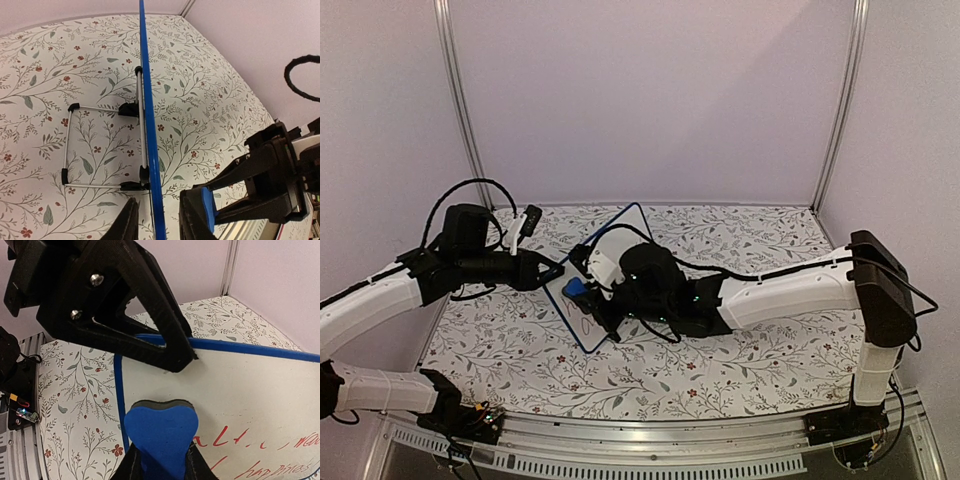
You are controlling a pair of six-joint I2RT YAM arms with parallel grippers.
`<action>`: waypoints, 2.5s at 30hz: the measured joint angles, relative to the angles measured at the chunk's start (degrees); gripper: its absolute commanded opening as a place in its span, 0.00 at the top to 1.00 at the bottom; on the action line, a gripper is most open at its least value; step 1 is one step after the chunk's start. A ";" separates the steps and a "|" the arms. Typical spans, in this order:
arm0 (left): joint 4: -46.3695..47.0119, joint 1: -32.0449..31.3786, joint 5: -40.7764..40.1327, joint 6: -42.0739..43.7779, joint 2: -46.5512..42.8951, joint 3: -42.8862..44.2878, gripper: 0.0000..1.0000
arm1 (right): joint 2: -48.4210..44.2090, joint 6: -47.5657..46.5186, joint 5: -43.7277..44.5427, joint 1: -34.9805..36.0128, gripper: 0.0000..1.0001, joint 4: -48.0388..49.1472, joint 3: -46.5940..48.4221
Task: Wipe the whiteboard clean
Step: Erase the center of the board.
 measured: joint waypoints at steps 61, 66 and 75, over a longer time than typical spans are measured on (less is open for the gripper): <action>-0.28 0.11 -1.62 -0.59 0.31 0.00 1.00 | 5.77 0.15 7.50 1.55 0.84 -3.82 8.26; -0.33 0.13 -1.77 -0.59 0.31 0.00 1.00 | 6.16 -0.59 8.74 2.19 0.84 -3.80 8.26; -0.35 0.13 -1.75 -0.59 0.31 0.00 1.00 | 6.51 -0.66 9.62 3.50 0.84 -3.89 4.61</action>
